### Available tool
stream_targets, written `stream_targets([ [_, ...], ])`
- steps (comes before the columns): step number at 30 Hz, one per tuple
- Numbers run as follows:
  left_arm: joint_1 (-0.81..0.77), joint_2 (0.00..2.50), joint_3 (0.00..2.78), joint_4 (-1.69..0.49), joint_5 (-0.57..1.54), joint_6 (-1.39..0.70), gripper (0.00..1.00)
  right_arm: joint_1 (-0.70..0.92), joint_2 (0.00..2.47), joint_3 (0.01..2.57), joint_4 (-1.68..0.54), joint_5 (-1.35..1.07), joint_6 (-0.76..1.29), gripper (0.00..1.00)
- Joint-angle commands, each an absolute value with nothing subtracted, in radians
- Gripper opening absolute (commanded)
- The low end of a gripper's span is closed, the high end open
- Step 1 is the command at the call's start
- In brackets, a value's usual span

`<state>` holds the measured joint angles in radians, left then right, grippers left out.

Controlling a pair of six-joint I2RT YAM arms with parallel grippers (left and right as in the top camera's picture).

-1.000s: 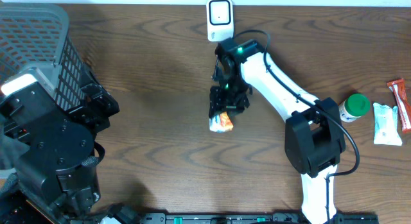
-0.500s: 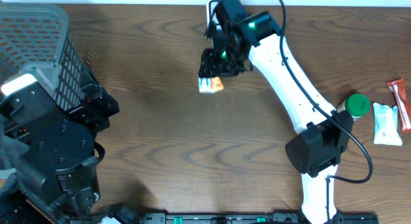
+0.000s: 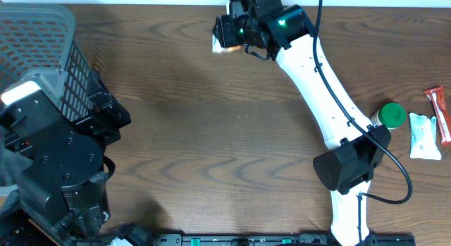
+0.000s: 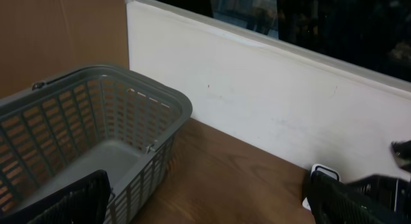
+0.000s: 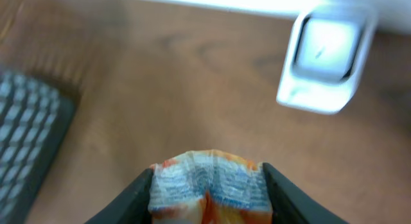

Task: Scan the item barcode
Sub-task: 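Lift the Kleenex pack up to the white scanner with the right gripper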

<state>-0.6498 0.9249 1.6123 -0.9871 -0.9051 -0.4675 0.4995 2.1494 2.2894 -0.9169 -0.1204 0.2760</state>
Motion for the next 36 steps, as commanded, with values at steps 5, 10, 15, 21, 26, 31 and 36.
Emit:
stream_targets([
  [5,-0.646,0.927,1.612,-0.987,-0.929,-0.468,0.98,0.485,2.195,2.285,-0.749,0.054,0.211,0.53],
  [10,-0.646,0.927,1.612,-0.987,-0.929,-0.468,0.98,0.482,2.275,2.285,-0.587,0.075,0.148,0.54],
  [15,-0.646,0.927,1.612,-0.987,-0.929,-0.468,0.98,0.469,2.371,2.285,-0.402,0.143,0.104,0.51],
  [21,-0.646,0.927,1.612,-0.987,-0.929,-0.468,0.98,0.441,2.520,2.285,-0.091,0.209,0.070,0.48],
  [26,-0.646,0.927,1.612,-0.987,-0.929,-0.468,0.98,0.406,2.619,2.285,0.060,0.181,0.074,0.46],
  [31,-0.646,0.927,1.612,-0.987,-0.929,-0.468,0.98,0.390,2.687,2.285,0.112,0.184,0.078,0.45],
  [36,-0.646,0.927,1.612,-0.987,-0.929,-0.468,0.98,0.372,2.677,2.295,0.084,0.186,0.081,0.44],
])
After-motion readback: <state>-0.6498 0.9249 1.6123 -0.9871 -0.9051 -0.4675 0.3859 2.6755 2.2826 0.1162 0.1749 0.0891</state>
